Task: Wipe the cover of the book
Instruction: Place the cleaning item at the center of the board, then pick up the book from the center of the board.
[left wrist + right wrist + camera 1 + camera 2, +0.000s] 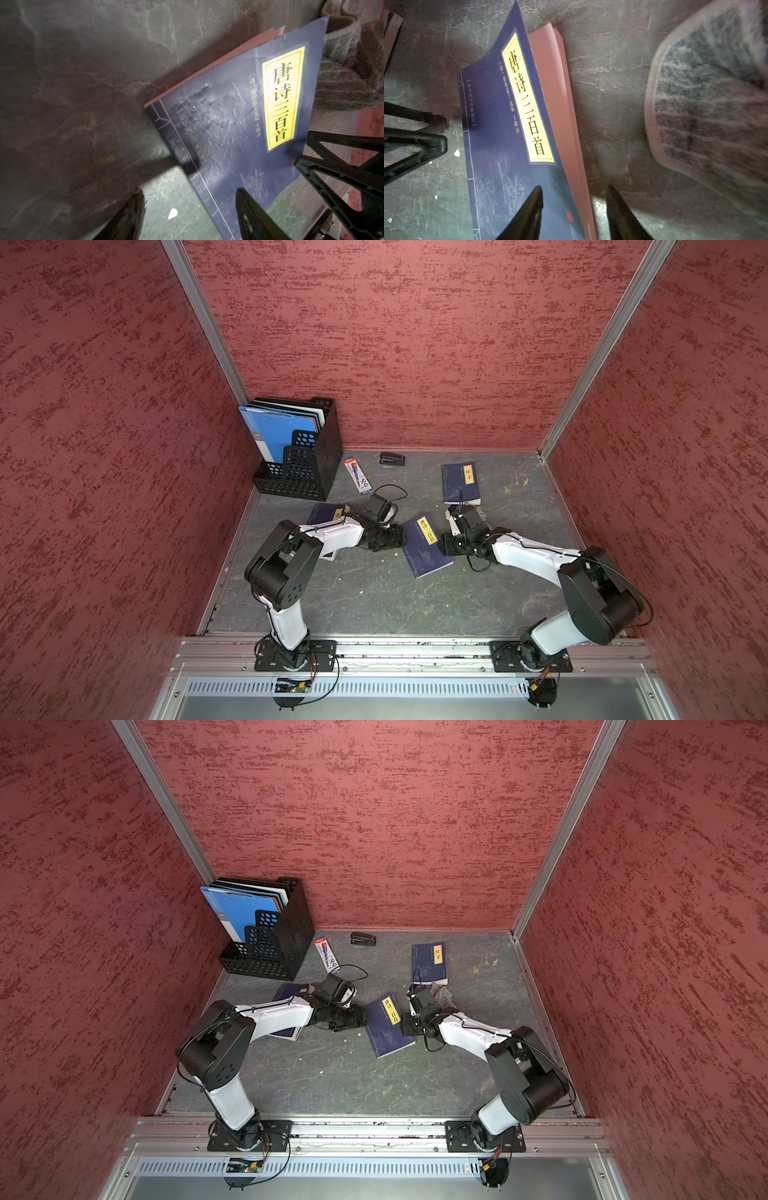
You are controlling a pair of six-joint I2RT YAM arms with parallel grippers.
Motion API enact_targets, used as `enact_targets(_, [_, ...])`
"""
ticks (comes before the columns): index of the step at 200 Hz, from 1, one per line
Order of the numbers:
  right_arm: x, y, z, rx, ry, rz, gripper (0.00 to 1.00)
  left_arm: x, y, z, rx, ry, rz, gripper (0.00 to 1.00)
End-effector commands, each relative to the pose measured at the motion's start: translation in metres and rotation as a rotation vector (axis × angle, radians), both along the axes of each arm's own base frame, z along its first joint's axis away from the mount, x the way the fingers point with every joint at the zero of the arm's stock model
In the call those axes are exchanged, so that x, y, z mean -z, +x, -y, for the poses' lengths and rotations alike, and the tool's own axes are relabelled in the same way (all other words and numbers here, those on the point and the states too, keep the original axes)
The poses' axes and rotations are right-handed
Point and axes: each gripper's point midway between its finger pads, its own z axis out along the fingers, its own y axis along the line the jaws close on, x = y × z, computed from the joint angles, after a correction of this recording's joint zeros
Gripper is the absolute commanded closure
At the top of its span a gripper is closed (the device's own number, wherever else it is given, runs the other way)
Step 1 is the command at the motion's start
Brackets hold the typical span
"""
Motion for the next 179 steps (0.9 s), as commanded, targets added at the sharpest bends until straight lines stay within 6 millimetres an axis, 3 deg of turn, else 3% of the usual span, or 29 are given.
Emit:
enact_targets(1, [0.006, -0.011, -0.007, -0.036, 0.027, -0.021, 0.56, -0.003, 0.012, 0.014, 0.012, -0.039, 0.019, 0.37])
enact_targets(54, [0.028, -0.033, -0.008, -0.049, 0.032, -0.104, 0.67, 0.006, 0.025, 0.022, 0.021, -0.040, -0.002, 0.41])
enact_targets(105, [0.015, -0.045, -0.037, -0.113, 0.127, -0.105, 0.71, 0.001, 0.046, 0.025, 0.035, -0.063, 0.011, 0.41])
enact_targets(119, [0.009, -0.046, -0.045, -0.128, 0.154, -0.096, 0.70, -0.002, 0.051, 0.027, 0.047, -0.073, 0.020, 0.41])
enact_targets(137, [0.004, -0.042, -0.044, -0.115, 0.149, -0.083, 0.63, -0.006, 0.056, 0.027, 0.066, -0.071, 0.038, 0.34])
enact_targets(159, [0.005, -0.032, -0.033, -0.060, 0.083, -0.059, 0.56, -0.009, 0.057, 0.014, 0.050, -0.046, 0.038, 0.31])
enact_targets(179, [0.002, -0.020, -0.029, -0.014, 0.068, -0.026, 0.55, -0.009, 0.052, 0.002, 0.045, -0.018, 0.028, 0.30])
